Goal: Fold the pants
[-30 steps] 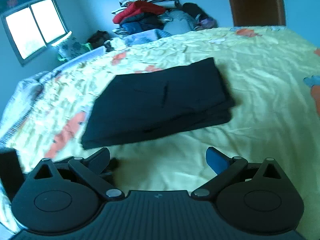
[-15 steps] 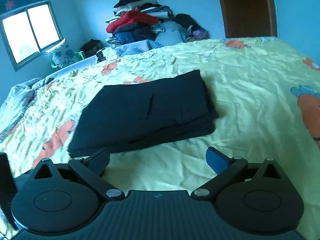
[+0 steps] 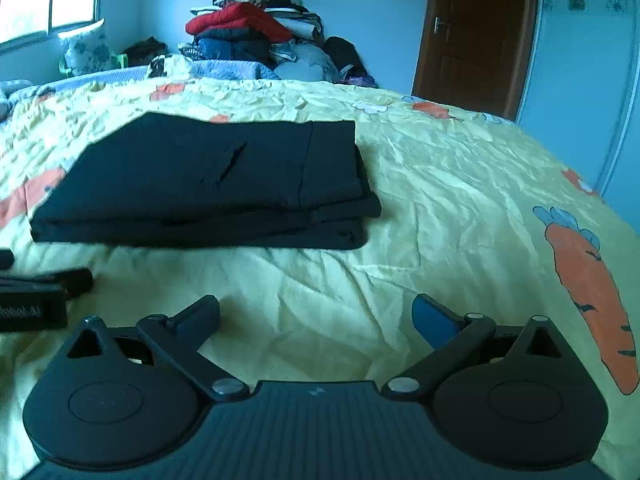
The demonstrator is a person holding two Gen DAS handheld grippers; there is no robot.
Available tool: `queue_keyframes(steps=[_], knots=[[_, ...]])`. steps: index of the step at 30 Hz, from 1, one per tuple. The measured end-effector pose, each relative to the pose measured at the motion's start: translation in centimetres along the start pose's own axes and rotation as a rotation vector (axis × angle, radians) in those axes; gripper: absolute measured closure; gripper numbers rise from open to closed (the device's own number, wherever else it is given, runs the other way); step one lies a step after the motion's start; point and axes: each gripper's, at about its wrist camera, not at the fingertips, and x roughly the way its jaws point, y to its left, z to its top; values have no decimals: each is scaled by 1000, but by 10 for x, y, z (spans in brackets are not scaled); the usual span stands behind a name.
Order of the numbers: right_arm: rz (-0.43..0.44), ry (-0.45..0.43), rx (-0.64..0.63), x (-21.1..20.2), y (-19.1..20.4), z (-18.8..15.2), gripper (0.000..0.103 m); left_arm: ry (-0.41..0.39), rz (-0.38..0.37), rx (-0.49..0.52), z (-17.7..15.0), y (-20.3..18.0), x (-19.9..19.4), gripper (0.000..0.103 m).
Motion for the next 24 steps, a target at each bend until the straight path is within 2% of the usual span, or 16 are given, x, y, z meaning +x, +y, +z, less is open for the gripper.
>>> queue_keyframes(steps=[7, 14, 20, 24], knots=[[50, 26, 67, 6, -13, -1, 0, 0, 0, 0, 0, 0, 0, 0], [85, 2, 61, 0, -8, 2, 0, 0, 0, 0, 0, 0, 0, 0], [127, 30, 125, 5, -16, 7, 0, 0, 0, 0, 0, 0, 0, 0], [117, 29, 90, 6, -9, 5, 0, 0, 0, 0, 0, 0, 0, 0]])
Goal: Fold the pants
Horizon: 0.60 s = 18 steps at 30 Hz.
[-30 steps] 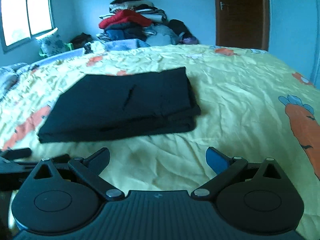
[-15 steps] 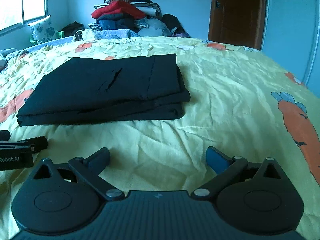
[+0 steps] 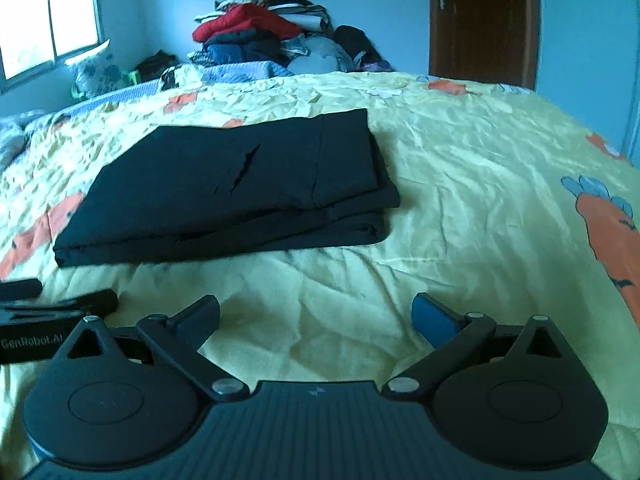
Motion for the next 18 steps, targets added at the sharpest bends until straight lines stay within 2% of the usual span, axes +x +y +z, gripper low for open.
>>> queue_keyframes(steps=[5, 10, 18], knots=[[-9, -35, -37, -3, 5, -1, 0, 0, 0, 0, 0, 0, 0, 0], [-75, -23, -67, 1, 5, -3, 0, 0, 0, 0, 0, 0, 0, 0], [-49, -4, -45, 5, -1, -2, 0, 0, 0, 0, 0, 0, 0, 0]])
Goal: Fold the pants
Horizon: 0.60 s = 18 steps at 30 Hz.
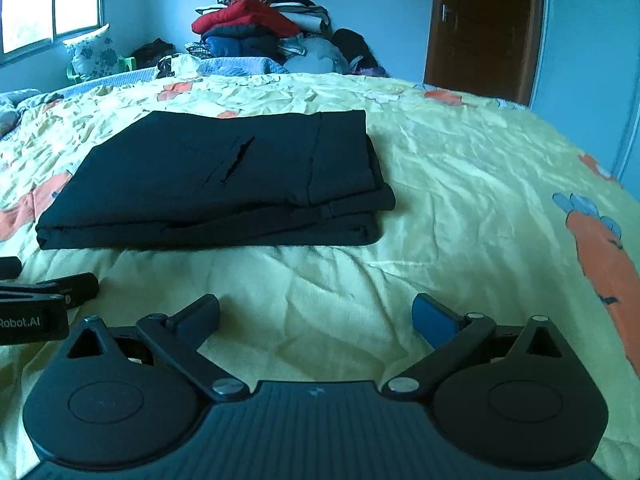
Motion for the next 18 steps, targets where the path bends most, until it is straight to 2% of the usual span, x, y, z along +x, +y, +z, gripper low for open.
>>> queue_keyframes(steps=[18], knots=[[5, 2, 6, 0, 1, -1, 0, 0, 0, 0, 0, 0, 0, 0]])
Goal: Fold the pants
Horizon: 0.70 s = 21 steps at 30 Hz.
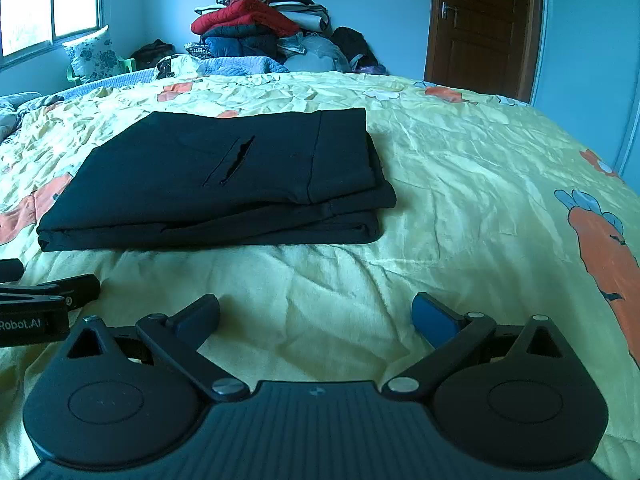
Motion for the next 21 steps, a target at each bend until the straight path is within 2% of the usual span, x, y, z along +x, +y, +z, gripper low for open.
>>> queue_keyframes(steps=[9, 15, 21], knots=[[29, 0, -38, -8, 13, -6, 0, 0, -1, 0, 0, 0, 0, 0], [36, 2, -29, -13, 9, -10, 0, -3, -20, 7, -7, 4, -9, 0], [42, 2, -32, -15, 7, -13, 0, -3, -9, 8, -9, 4, -11, 0]])
